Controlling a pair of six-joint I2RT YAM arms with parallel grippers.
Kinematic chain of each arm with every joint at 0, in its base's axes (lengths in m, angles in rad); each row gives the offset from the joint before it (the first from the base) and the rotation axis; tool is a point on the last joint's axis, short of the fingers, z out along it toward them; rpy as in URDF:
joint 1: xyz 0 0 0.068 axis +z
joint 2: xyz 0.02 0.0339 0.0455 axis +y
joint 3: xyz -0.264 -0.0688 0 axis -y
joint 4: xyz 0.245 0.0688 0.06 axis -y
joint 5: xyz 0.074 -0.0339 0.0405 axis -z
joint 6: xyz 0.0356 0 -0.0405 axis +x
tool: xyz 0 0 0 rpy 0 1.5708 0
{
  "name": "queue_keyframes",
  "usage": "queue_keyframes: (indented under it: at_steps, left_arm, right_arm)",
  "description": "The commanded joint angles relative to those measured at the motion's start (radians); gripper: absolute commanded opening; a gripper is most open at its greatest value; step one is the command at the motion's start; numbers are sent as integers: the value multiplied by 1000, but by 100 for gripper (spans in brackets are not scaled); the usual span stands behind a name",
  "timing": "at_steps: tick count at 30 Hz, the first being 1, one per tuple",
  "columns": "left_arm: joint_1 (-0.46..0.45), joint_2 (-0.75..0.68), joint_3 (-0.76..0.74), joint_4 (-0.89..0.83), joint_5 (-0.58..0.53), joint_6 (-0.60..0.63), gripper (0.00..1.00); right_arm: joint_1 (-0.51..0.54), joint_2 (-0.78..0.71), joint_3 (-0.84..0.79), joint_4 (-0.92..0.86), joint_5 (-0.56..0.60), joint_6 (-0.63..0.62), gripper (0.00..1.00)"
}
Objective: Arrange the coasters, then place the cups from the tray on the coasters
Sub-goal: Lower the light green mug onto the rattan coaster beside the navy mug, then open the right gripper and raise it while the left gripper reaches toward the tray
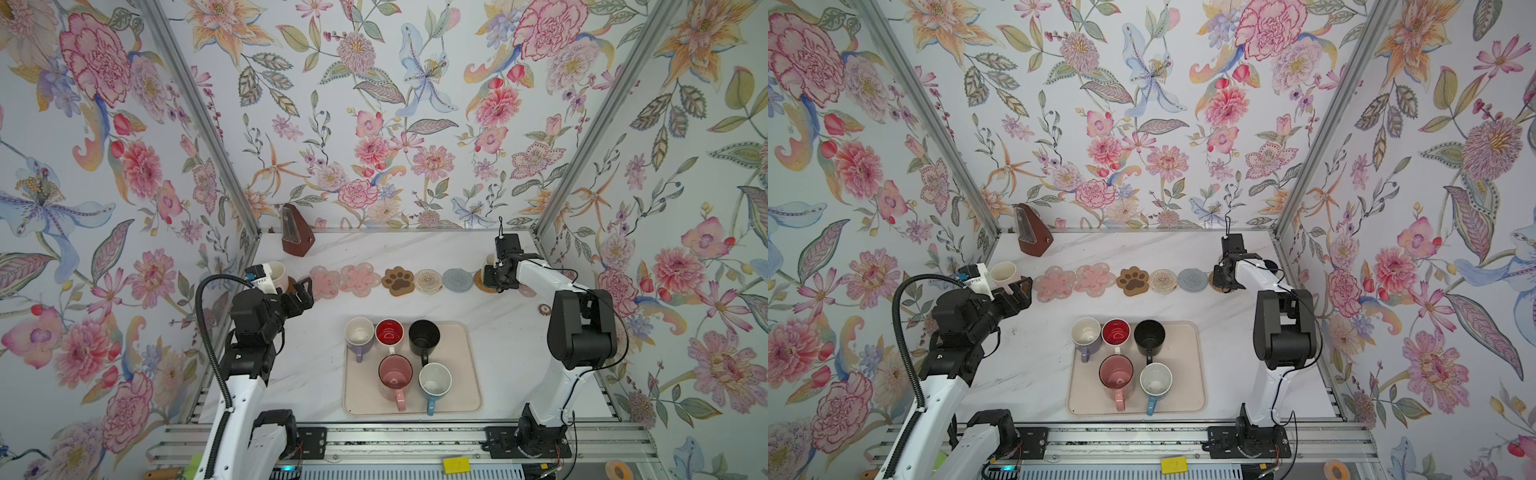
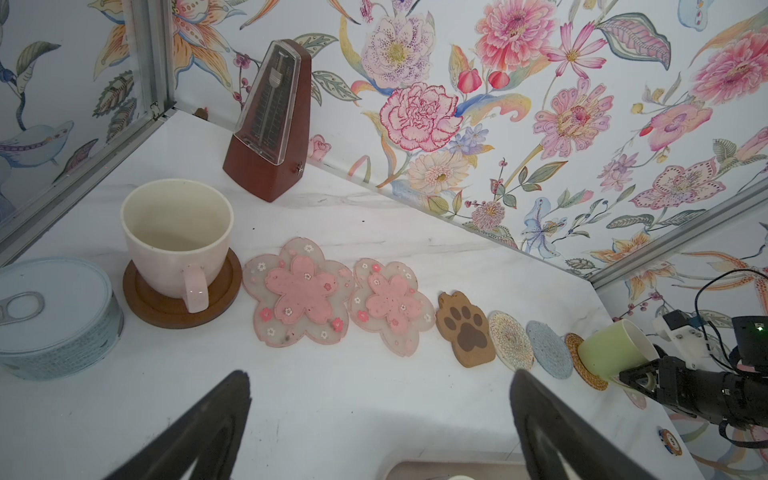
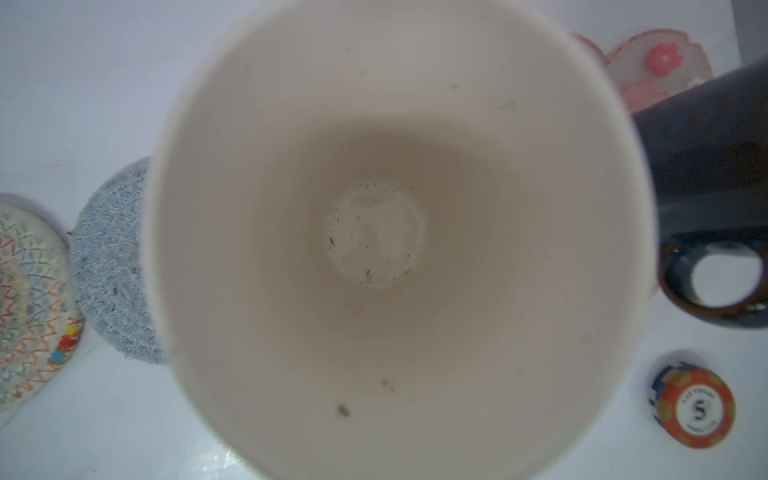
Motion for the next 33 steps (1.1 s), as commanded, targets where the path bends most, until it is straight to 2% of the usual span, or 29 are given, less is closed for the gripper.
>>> queue_keyframes:
  at_steps: [1, 3, 8, 15, 20, 24, 28, 30, 33]
  left_arm:
    - [1, -16, -10, 30, 24, 12, 99]
    - [1, -18, -10, 30, 24, 12, 99]
    - [1, -20, -10, 29, 22, 11, 99]
    - [1, -20, -12, 29, 19, 11, 99]
    - [1, -15, -16, 30, 16, 8, 99]
    - [2, -15, -23, 33, 10, 5, 99]
    - [1, -14, -22, 34, 8, 2, 99]
    - [1, -12, -22, 33, 10, 2, 99]
    - [1, -6, -22, 33, 13, -2, 99]
  right_arm:
    - [16, 5, 23, 18, 11, -2, 6]
    - [17, 0, 24, 16, 12, -2, 12]
    - [19, -18, 19, 16, 3, 11, 35]
    - [17, -83, 12, 15, -6, 50, 51]
    - [8, -191, -38, 19, -63, 66, 66]
    - [10, -316, -147, 65, -82, 73, 78]
    - [14, -483, -350, 228, -122, 78, 95]
    - [14, -552, -419, 296, -111, 80, 99]
    - [13, -606, -463, 340, -91, 80, 99]
